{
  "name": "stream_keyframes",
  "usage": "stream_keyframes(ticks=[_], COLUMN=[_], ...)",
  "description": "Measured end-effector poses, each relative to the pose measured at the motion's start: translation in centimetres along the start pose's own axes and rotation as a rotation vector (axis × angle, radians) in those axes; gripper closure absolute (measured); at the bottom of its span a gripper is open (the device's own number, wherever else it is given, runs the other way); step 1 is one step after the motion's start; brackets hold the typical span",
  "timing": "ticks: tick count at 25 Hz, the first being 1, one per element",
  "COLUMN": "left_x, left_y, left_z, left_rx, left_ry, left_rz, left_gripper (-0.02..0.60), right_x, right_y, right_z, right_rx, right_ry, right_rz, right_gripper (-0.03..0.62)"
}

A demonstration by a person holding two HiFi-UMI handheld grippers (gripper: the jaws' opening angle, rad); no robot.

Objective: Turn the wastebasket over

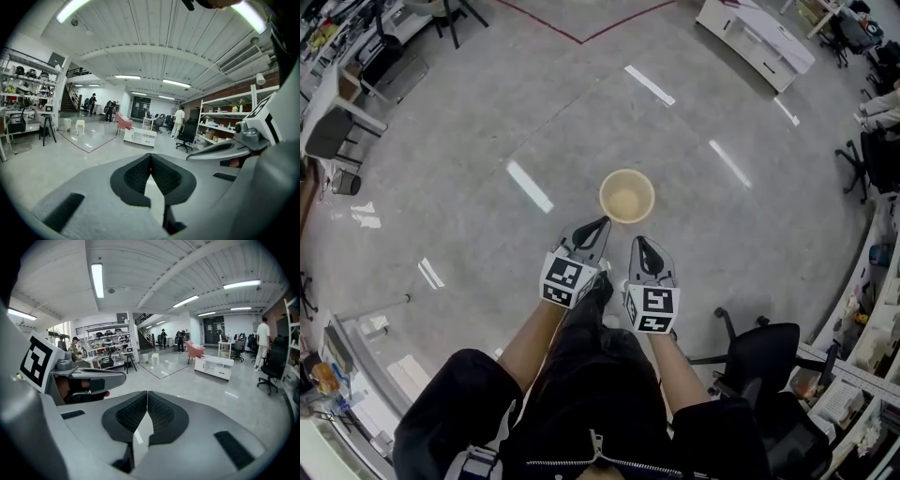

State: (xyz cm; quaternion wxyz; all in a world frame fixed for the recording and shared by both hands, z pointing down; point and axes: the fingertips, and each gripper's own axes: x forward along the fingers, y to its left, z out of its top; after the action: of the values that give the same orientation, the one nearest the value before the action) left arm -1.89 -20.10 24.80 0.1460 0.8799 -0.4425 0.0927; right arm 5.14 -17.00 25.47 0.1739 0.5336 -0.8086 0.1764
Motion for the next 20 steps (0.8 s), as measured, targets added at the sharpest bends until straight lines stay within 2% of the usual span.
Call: stream_keyframes(ticks=[4,9,16,20], left_x=[4.0,7.3,11.0,12.8], left_y=[2.9,4.7,6.6,8.3], left_z=[-0.5,-2.4,-7.1,-11.6], left_rx=[0.010,0.018,0.032,0.044], left_ry=[0.011,0.017,-0.024,-0.022], left_rz=[-0.012,-0.021,-0.005,0.011], left_gripper=[0.575,0.575,0.575,0.575], right_x=[4.4,7.8,11.8,14.8], right_y=[-2.0,-4.1,-7.0,-7.6], right_z=[0.6,-1.3,-5.2,-8.5], right_rx=[-0.044,-0.051,-0.033,-0.041], right_ry=[0.006,0.021,-0.014,-0.045], right_rz=[0.005,0.010,-0.008,0.013], right_gripper=[0.583,0.583,0.583,0.583])
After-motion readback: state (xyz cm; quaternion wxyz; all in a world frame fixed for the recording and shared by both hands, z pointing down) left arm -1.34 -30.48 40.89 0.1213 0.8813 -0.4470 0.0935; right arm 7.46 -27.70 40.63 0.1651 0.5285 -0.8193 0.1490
